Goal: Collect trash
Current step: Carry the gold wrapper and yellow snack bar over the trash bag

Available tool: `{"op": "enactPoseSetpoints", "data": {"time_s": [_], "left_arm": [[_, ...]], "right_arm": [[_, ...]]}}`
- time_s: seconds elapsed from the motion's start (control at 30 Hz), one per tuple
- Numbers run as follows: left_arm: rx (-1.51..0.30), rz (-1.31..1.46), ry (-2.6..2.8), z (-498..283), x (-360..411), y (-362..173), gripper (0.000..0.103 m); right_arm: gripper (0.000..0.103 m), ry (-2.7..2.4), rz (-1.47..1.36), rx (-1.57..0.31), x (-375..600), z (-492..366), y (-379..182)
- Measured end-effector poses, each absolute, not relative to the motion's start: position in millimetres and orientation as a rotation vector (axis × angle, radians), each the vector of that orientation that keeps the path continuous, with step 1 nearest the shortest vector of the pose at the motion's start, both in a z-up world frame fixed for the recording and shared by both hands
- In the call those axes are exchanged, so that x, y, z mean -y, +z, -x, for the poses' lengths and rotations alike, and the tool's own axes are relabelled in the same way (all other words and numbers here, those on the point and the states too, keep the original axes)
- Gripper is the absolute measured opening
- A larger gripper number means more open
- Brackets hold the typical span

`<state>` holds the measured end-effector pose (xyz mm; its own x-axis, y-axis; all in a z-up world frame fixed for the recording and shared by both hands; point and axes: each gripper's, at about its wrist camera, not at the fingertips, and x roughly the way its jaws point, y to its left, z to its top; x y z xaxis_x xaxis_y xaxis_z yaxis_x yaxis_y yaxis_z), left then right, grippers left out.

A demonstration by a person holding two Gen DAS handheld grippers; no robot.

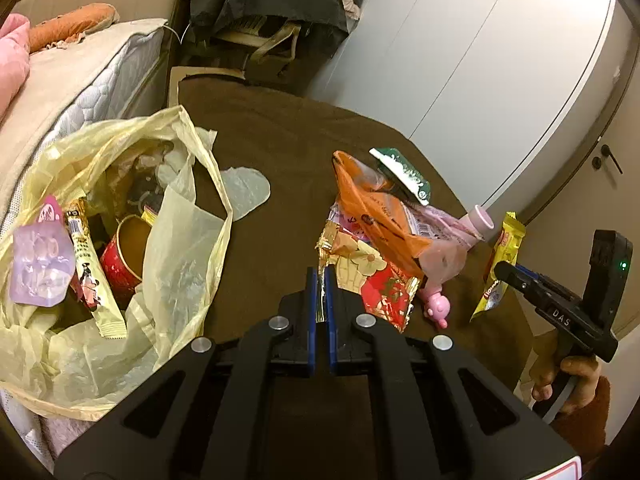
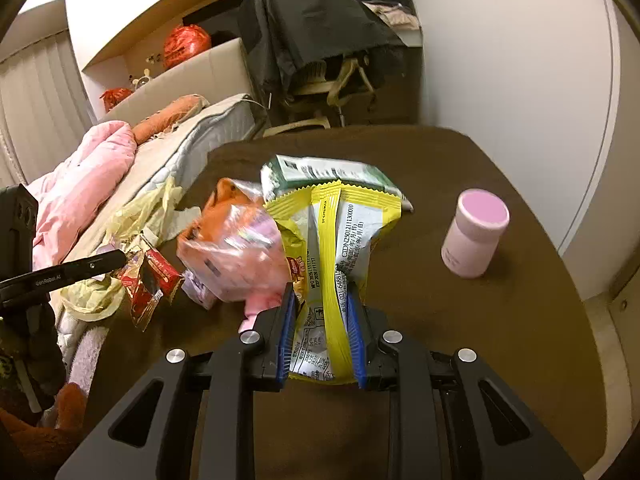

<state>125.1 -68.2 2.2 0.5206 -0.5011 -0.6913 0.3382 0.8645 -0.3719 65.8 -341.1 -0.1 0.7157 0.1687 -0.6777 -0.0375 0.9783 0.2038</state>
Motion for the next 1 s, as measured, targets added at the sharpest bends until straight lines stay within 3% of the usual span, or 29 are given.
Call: {"op": "enactPoseSetpoints", "data": {"time_s": [0.6, 1.0], "left_arm": [[-0.689, 0.176, -0.387, -115.0, 0.3, 68.5, 0.004], [-0.672, 0.274, -0.159, -104.1, -114.0, 61.2, 0.004]], "right_arm": [[0.023, 0.282, 0.023, -0.610, 247.6, -107.2, 85.4], [0.023, 0.502, 0.087, -0.656, 129.1, -159.6, 81.9]]}}
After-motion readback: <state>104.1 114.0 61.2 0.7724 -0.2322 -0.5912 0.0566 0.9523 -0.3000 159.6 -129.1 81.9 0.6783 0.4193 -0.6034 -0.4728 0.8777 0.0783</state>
